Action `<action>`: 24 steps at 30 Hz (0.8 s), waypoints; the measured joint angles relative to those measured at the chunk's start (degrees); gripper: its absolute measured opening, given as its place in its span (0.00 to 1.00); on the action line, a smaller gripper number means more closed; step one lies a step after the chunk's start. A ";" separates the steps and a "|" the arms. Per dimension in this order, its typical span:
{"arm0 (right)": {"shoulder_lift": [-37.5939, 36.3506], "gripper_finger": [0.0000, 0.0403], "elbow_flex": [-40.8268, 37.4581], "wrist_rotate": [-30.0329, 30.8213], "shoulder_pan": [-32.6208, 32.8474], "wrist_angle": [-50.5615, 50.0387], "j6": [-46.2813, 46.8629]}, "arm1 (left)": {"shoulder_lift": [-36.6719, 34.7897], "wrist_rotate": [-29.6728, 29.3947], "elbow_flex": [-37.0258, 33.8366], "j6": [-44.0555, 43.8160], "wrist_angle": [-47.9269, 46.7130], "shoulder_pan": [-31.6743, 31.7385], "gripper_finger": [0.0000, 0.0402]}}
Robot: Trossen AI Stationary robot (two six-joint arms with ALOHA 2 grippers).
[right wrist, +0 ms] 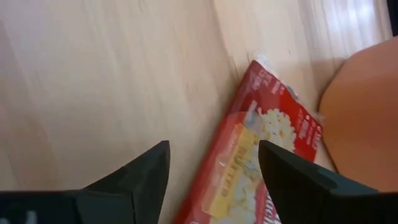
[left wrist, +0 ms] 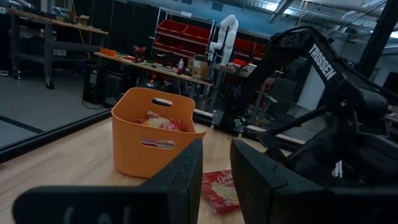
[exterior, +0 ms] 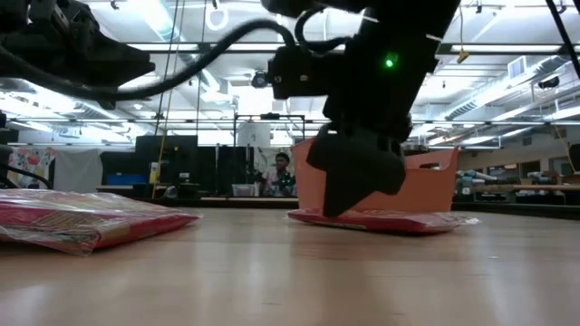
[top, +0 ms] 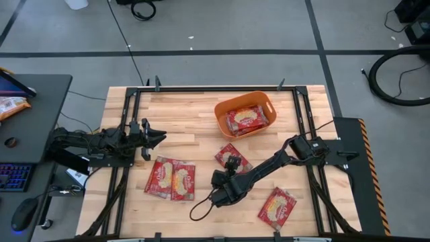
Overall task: Sort popcorn bags into baskets
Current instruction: Put the popcorn pack into the orange bin
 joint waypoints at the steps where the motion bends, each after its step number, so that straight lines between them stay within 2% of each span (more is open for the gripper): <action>1: 0.00 0.62 -0.29 0.02 -0.06 -0.15 0.01 | 0.00 0.00 0.00 0.00 -0.01 0.00 0.22; 7: -0.07 0.59 -3.45 -0.37 -0.44 0.71 0.85 | 0.00 0.00 0.00 0.00 -0.01 0.01 0.22; 12: -0.31 0.50 -5.07 -0.94 -0.46 1.38 2.02 | 0.02 0.00 0.00 0.00 -0.01 0.02 0.22; 16: -0.31 0.38 -5.14 -2.04 -0.46 0.89 0.20 | 0.00 0.00 0.00 0.00 -0.01 0.02 0.22; 24: -0.24 0.07 -5.20 -6.15 -0.44 -0.88 -2.34 | 0.00 0.00 0.00 0.00 -0.01 0.01 0.22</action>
